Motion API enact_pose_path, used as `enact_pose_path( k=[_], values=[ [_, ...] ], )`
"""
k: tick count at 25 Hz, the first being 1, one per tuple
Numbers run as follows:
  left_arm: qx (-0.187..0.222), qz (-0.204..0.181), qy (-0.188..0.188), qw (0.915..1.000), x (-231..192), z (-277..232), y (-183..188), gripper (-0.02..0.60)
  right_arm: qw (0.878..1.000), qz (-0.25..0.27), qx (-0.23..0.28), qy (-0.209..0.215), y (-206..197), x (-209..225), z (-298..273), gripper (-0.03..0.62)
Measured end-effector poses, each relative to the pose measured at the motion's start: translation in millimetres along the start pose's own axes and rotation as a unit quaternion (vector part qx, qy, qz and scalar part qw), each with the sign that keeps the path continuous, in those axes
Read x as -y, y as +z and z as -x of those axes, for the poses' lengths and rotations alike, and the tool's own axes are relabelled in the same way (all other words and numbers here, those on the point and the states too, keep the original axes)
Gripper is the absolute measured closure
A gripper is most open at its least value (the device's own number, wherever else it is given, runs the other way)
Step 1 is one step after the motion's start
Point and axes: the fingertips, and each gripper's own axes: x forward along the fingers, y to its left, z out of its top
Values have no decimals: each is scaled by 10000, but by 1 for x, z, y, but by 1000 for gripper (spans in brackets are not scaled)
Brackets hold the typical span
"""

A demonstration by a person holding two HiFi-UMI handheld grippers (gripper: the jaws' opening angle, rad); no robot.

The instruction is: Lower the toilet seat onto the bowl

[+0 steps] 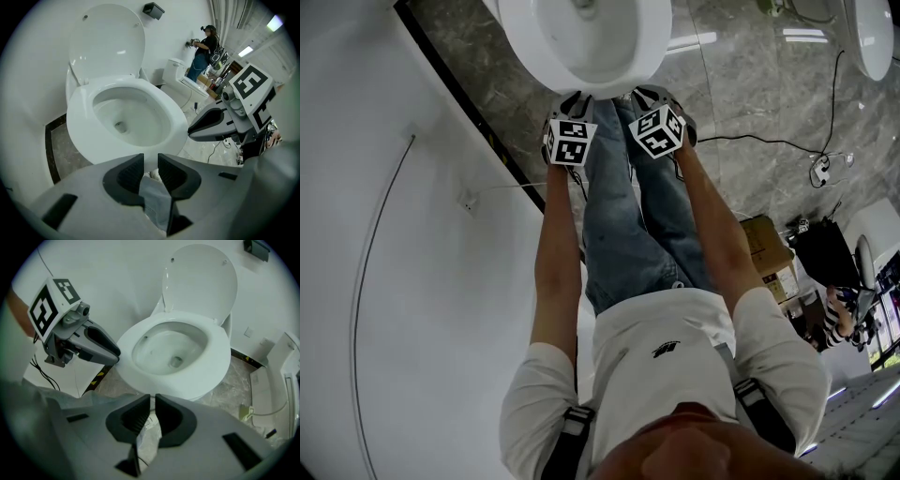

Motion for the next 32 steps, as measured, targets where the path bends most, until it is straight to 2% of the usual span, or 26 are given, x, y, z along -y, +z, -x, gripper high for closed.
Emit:
enact_pose_path(
  k=[10,15,25,32],
  values=[
    [-113,67,-9,9999,-2,-11,-6,472,10000,-43,-55,61,-5,1,-11,542],
    [-89,117,35,9999,-3,-8,-6,474,9998,-182,104,-52,3,9,-4,542],
    [201,166,166,9995,-6,9,22,509,9982,-245,531,-121,41,26,23,542],
    [518,55,238,9984,-4,33,49,535,9964,-215,821,-39,65,28,45,543]
  ],
)
